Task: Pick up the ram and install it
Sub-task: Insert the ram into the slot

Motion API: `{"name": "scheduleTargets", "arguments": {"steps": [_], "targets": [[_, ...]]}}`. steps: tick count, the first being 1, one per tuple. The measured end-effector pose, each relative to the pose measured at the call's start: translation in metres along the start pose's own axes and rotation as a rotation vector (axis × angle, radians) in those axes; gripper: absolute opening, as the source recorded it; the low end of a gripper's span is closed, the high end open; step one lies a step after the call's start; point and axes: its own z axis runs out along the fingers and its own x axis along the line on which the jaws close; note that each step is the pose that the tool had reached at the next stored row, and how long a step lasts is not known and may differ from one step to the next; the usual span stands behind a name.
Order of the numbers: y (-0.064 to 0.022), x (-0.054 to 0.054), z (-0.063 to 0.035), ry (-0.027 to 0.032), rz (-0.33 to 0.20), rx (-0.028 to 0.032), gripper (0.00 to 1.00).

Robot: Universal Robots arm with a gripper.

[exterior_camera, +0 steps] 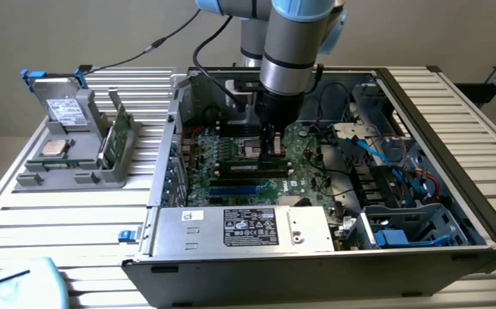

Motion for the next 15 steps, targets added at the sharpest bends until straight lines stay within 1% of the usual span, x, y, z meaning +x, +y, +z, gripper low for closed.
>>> {"name": "scheduleTargets", "arguments": {"steps": [4,10,11,15], "targets": [[-0.0001,-0.0003,0.0002,-0.0047,0.02,-0.0018,0.14],[-0.0005,-0.0002,0.0,-0.0048,0.022,-0.0031,0.14],[-0.0008,-0.0002,0.0,-0.0047,0.022,-0.0045,0.14],[-0.0016,-0.0002,0.0,-0.0049,0.022,-0.0137,0.14]]}}
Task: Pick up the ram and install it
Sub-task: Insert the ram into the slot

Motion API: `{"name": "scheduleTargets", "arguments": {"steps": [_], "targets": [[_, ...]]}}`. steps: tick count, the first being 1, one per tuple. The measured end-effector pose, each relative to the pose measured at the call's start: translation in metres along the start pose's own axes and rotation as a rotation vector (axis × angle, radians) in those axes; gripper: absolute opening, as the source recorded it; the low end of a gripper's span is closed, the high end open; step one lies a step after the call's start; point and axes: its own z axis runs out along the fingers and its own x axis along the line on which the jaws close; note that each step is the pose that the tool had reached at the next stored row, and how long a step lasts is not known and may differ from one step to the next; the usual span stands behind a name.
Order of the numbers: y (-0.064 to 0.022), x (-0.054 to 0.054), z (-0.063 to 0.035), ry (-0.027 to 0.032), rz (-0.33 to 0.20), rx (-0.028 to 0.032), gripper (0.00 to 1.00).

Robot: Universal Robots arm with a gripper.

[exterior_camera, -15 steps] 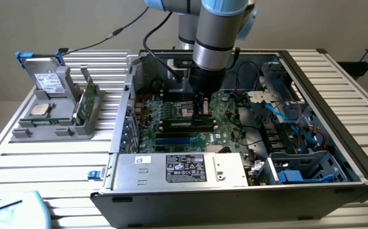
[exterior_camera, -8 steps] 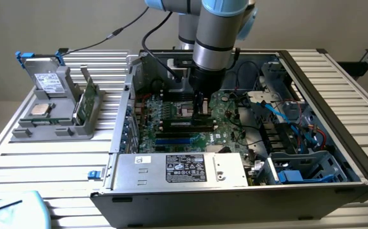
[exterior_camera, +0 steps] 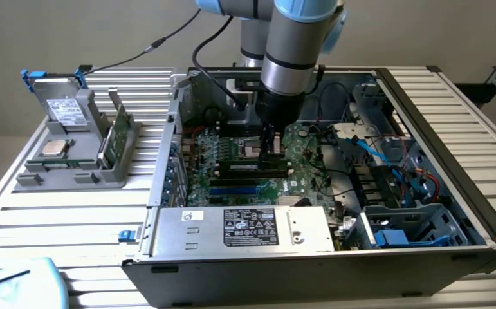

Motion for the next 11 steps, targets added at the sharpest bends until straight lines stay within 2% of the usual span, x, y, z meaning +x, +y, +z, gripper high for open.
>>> {"name": "scheduleTargets", "arguments": {"steps": [3,11], "targets": [[0.0,0.0,-0.0001,0.0002,0.0,-0.0035,0.14],[-0.0026,0.0,-0.0006,0.0024,0.0,-0.006,0.14]]}}
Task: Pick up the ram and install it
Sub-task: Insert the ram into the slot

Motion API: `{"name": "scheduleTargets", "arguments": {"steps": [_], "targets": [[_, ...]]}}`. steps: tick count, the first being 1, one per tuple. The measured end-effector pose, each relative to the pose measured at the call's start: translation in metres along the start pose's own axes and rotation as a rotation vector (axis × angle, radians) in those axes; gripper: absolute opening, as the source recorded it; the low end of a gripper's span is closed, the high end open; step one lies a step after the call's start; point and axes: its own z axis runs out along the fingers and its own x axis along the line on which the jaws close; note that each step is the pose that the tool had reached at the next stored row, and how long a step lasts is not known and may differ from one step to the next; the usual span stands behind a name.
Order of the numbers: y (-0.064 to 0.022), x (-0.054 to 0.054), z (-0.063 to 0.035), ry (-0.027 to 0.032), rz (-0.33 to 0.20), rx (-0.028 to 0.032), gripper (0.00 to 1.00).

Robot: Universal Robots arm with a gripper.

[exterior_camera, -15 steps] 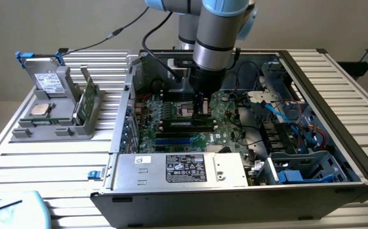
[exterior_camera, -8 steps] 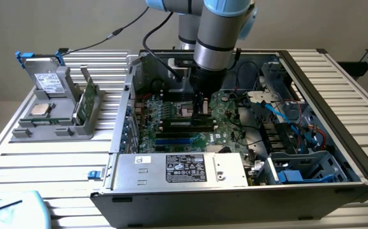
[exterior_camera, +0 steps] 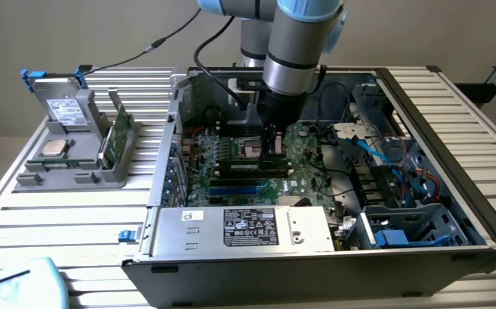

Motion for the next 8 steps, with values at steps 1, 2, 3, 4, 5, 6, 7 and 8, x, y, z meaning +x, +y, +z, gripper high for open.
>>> {"name": "scheduleTargets", "arguments": {"steps": [1,2,3,4,5,6,7,8], "targets": [[0.0,0.0,0.0,0.0,0.0,0.0,0.14],[0.0,0.0,0.0,0.0001,0.0,-0.0001,0.14],[0.0,0.0,0.0,0.0003,0.0,-0.0002,0.14],[0.0,0.0001,-0.0001,0.0006,0.0,-0.0002,0.14],[0.0,0.0001,-0.0001,0.0011,0.0,-0.0002,0.14],[0.0,0.0,-0.0001,0.0019,0.0,-0.0001,0.14],[-0.0001,0.0,0.0,0.0031,0.0,-0.0001,0.14],[-0.0001,0.0,-0.0001,0.0044,0.0,-0.0002,0.14]]}}
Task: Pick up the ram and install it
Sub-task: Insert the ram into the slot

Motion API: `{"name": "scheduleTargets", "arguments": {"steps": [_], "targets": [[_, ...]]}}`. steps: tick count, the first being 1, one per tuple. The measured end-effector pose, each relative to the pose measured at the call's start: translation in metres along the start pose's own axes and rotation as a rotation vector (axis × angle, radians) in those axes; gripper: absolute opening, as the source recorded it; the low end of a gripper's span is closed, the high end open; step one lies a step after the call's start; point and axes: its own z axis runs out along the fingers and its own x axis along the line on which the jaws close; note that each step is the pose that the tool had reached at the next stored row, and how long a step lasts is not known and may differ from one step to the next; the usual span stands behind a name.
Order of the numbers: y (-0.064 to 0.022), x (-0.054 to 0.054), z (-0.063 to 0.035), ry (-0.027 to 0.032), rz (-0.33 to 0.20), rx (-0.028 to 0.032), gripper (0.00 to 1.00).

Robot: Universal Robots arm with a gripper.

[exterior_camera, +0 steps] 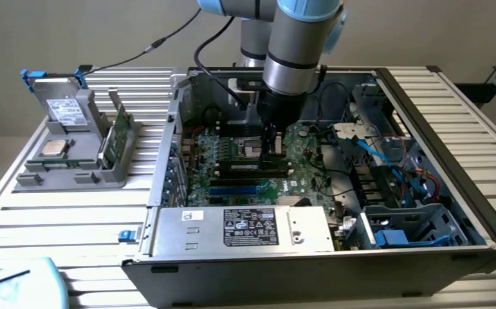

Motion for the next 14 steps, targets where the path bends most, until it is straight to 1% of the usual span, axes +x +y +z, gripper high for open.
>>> {"name": "scheduleTargets", "arguments": {"steps": [4,14], "targets": [[0.0001,0.0,0.0,0.0056,0.001,-0.0001,0.14],[0.0009,0.0,0.0005,0.006,0.001,0.0,0.14]]}}
